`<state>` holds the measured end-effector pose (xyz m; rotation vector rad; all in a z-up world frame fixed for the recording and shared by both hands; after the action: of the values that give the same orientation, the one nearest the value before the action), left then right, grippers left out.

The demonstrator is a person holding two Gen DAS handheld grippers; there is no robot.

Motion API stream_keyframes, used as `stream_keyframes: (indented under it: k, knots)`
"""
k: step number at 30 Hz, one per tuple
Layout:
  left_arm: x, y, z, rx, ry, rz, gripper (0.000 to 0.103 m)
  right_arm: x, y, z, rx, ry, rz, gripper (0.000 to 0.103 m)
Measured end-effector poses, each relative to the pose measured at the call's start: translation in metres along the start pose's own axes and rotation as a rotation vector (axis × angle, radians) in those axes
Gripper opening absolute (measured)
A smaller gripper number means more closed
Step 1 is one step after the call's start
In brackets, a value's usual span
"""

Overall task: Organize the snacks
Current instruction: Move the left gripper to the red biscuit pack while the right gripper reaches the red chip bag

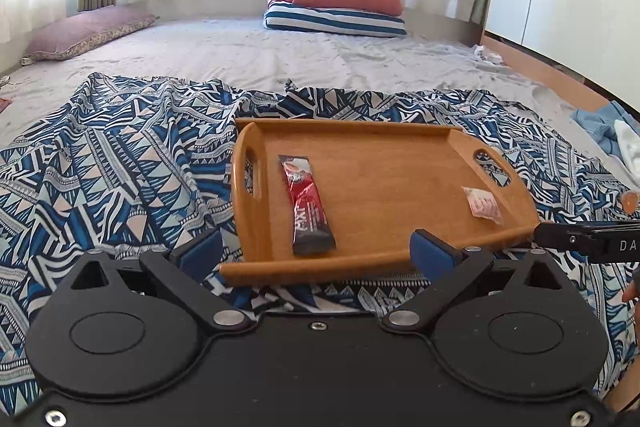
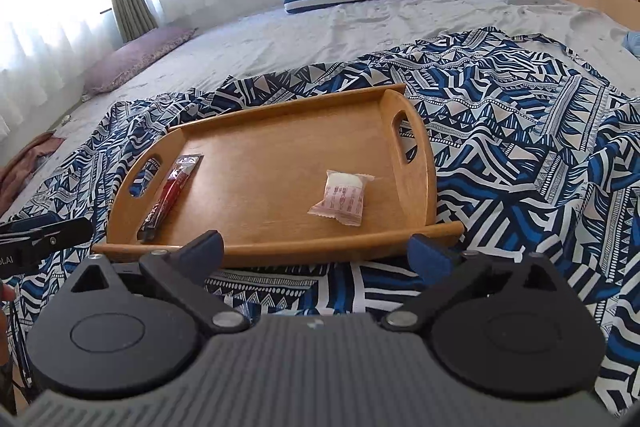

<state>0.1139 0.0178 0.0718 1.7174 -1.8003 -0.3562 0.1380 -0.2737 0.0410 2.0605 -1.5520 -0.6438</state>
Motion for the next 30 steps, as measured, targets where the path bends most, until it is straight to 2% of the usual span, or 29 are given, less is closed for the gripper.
stream_keyframes:
  k: [9,18,23,26,30]
  knots:
    - [0.000,0.025,0.030,0.037,-0.054,-0.034,0.100,-0.013,0.020,0.029,0.037,0.072,0.078,0.103]
    - [0.005,0.030,0.057,0.047,-0.106,-0.073,0.100,-0.022,0.029,0.060,0.046,0.106,0.159,0.103]
    - [0.002,0.028,0.067,0.030,-0.084,-0.082,0.099,-0.029,0.030,0.074,0.045,0.133,0.182,0.103]
    - [-0.004,0.027,0.070,0.015,-0.050,-0.091,0.092,-0.033,0.029,0.080,0.045,0.158,0.199,0.103]
    - [-0.012,0.024,0.072,-0.014,-0.019,-0.093,0.078,-0.038,0.027,0.085,0.046,0.181,0.214,0.103]
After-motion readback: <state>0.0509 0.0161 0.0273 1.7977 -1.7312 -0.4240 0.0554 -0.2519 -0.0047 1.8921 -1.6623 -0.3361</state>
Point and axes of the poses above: each gripper's, at about its wrist camera, not at the fingertips, and y roughly against the way its jaws point, x to its right, z to its underside, the point moved 1 cm from there along -y, roughly the way its jaws point, and after that the axes turned 12 degrees about y, right-handed, at the moved point
